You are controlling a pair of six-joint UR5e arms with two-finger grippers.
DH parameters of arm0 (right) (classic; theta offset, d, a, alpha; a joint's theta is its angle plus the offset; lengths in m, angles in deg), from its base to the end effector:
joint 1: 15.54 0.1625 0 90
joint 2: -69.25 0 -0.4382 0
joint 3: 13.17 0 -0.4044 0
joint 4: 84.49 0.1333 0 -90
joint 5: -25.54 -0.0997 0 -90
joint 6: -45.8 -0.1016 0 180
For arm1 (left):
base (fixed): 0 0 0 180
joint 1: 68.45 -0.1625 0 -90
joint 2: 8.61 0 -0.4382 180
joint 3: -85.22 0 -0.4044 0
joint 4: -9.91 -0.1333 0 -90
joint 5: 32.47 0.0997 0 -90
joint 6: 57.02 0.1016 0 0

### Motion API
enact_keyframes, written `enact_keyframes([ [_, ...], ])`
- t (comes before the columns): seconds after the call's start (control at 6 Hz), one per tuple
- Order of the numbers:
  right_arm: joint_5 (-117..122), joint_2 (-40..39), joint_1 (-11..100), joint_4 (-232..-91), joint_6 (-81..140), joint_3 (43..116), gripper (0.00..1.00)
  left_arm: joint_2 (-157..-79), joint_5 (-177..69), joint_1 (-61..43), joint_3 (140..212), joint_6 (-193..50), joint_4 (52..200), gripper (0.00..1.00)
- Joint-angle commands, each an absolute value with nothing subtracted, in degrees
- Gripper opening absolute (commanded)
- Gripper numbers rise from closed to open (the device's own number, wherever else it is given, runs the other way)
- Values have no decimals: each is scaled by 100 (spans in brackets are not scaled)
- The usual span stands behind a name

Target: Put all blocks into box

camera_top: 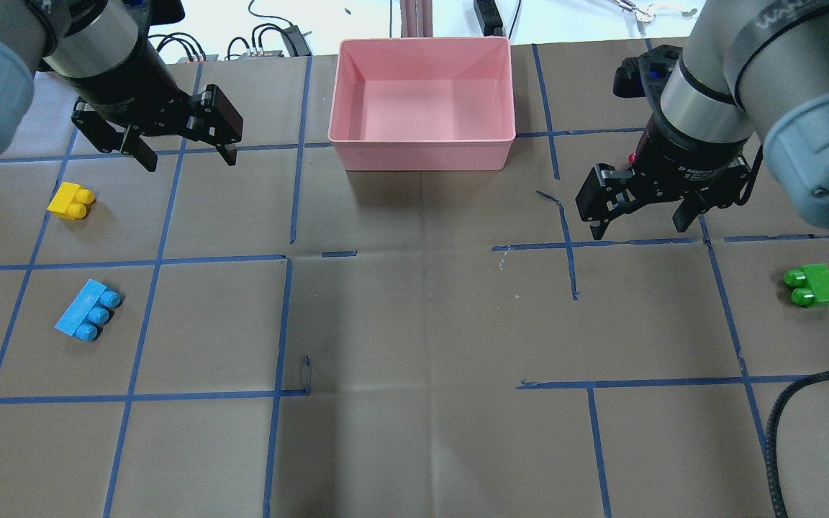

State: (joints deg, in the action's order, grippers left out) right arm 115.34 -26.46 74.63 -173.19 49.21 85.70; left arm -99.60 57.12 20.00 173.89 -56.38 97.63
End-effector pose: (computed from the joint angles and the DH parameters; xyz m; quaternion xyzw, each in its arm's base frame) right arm 0.1350 -0.4513 0.4672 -0.0311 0.9988 0.0388 0.0028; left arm -0.1200 -0.5196 0.5061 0.0079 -0.9997 0.0229 0.0031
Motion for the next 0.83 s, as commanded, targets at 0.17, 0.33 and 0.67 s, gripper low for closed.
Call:
enact_keyframes([
  [0.17, 11545, -2620, 7454, -17326, 4975, 8570, 100, -9818, 5762, 1386, 17494, -3943, 9806, 99],
  [0.33, 11545, -2611, 7420, -17334, 4993, 8570, 100, -9791, 5754, 694, 17608, -2787, 9807, 99],
  [0.67, 11685, -2602, 7018, -17466, 6224, 8588, 100, -9721, 5789, -581, 17959, -1044, 9825, 99],
])
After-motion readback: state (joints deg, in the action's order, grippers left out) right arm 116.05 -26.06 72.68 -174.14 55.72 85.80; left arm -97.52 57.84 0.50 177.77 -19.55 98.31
